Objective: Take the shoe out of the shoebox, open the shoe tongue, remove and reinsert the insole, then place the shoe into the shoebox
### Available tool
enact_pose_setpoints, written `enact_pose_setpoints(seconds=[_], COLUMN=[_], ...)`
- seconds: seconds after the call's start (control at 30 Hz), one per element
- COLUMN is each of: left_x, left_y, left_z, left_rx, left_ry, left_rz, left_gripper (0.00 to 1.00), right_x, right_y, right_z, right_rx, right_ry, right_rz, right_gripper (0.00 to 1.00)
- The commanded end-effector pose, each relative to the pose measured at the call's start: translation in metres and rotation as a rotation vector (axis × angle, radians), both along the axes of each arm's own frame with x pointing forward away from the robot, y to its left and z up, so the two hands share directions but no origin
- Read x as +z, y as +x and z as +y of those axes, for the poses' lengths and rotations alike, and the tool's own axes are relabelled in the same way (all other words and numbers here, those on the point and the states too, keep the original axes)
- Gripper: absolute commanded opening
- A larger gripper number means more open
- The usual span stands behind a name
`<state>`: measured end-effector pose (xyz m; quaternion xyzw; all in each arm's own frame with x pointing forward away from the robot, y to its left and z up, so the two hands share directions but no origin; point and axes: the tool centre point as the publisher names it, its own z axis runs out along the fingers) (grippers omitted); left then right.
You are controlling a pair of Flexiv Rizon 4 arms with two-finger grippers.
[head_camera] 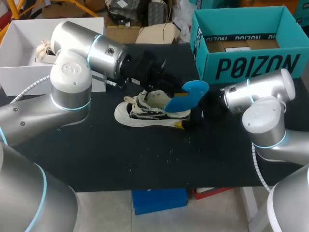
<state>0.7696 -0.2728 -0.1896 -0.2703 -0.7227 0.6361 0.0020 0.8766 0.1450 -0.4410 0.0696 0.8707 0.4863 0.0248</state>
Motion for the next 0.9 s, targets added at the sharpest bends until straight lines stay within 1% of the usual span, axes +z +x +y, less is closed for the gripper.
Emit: enact_pose_setpoints(seconds=[0.03, 0.07, 0.1, 0.13, 0.2, 0.33, 0.43, 0.47, 0.53, 0.6, 0.7, 0.8, 0.9], left_x=[0.007, 0.013, 0.020, 0.027, 0.042, 0.071, 0.088, 0.094, 0.104, 0.111, 0.123, 0.133, 0.149], left_y=[-0.002, -0.004, -0.005, -0.006, -0.005, -0.006, -0.008, -0.009, -0.011, -0.014, -0.018, -0.022, -0.027], left_z=[0.013, 0.018, 0.021, 0.025, 0.032, 0.047, 0.054, 0.056, 0.059, 0.063, 0.066, 0.066, 0.064], left_rx=[0.056, 0.065, 0.081, 0.108, 0.127, 0.166, 0.177, 0.177, 0.179, 0.185, 0.184, 0.184, 0.178], left_ry=[-0.011, -0.040, -0.051, -0.073, -0.107, -0.132, -0.114, -0.117, -0.129, -0.101, -0.107, -0.114, -0.157], left_rz=[0.140, 0.198, 0.211, 0.268, 0.309, 0.422, 0.475, 0.489, 0.559, 0.608, 0.672, 0.698, 0.710], left_gripper=[0.00, 0.00, 0.00, 0.00, 0.00, 0.00, 0.00, 0.00, 0.00, 0.00, 0.00, 0.00, 0.00], right_x=[0.000, 0.000, 0.000, 0.000, 0.000, 0.000, 0.000, 0.000, 0.000, 0.000, 0.000, 0.000, 0.000], right_y=[0.000, 0.000, 0.000, 0.000, 0.000, 0.000, 0.000, 0.000, 0.000, 0.000, 0.000, 0.000, 0.000], right_z=[0.000, 0.000, 0.000, 0.000, 0.000, 0.000, 0.000, 0.000, 0.000, 0.000, 0.000, 0.000, 0.000], right_rx=[0.000, 0.000, 0.000, 0.000, 0.000, 0.000, 0.000, 0.000, 0.000, 0.000, 0.000, 0.000, 0.000], right_ry=[-0.001, -0.001, -0.001, -0.001, -0.001, -0.001, -0.001, -0.001, -0.001, -0.001, -0.001, -0.001, -0.001], right_rz=[0.002, 0.002, 0.002, 0.002, 0.002, 0.002, 0.002, 0.002, 0.002, 0.002, 0.002, 0.002, 0.002], right_gripper=[0.00, 0.00, 0.00, 0.00, 0.00, 0.00, 0.00, 0.00, 0.00, 0.00, 0.00, 0.00, 0.00])
